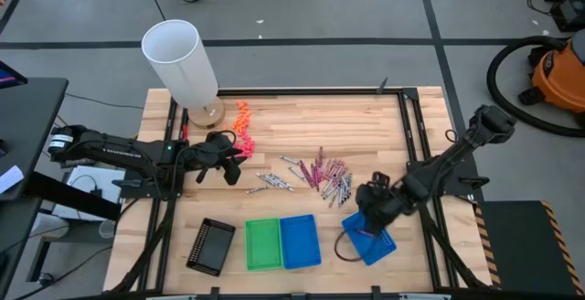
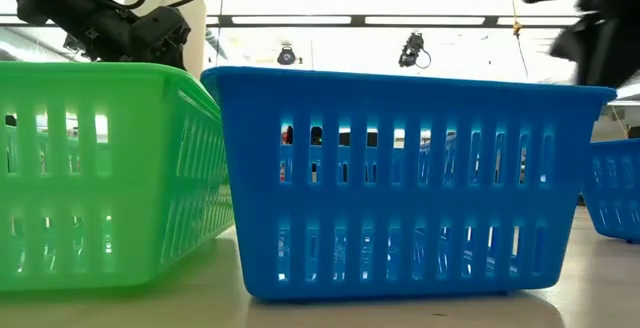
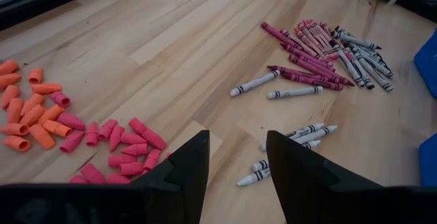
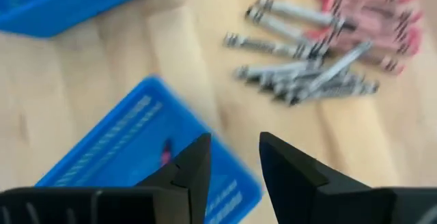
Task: Sort crayons
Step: Put the black crayon into the left blue bin
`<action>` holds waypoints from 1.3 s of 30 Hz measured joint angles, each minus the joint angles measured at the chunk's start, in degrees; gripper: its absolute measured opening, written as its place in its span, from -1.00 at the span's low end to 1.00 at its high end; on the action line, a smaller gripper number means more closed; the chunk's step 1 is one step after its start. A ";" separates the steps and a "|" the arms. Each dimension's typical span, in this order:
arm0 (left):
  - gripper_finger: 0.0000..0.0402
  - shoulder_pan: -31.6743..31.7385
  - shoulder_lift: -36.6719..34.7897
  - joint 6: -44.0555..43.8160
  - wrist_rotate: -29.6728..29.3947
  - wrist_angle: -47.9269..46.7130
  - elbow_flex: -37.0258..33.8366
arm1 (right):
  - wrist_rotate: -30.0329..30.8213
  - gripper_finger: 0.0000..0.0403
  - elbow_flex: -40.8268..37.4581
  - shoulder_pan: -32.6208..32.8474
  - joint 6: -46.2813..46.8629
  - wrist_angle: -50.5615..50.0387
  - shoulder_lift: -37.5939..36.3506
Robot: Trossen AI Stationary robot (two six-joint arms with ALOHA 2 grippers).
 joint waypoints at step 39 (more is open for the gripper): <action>-0.22 -0.07 0.00 -0.20 0.86 -0.11 0.00 | -2.60 -0.47 -0.13 -24.99 -8.10 9.16 19.35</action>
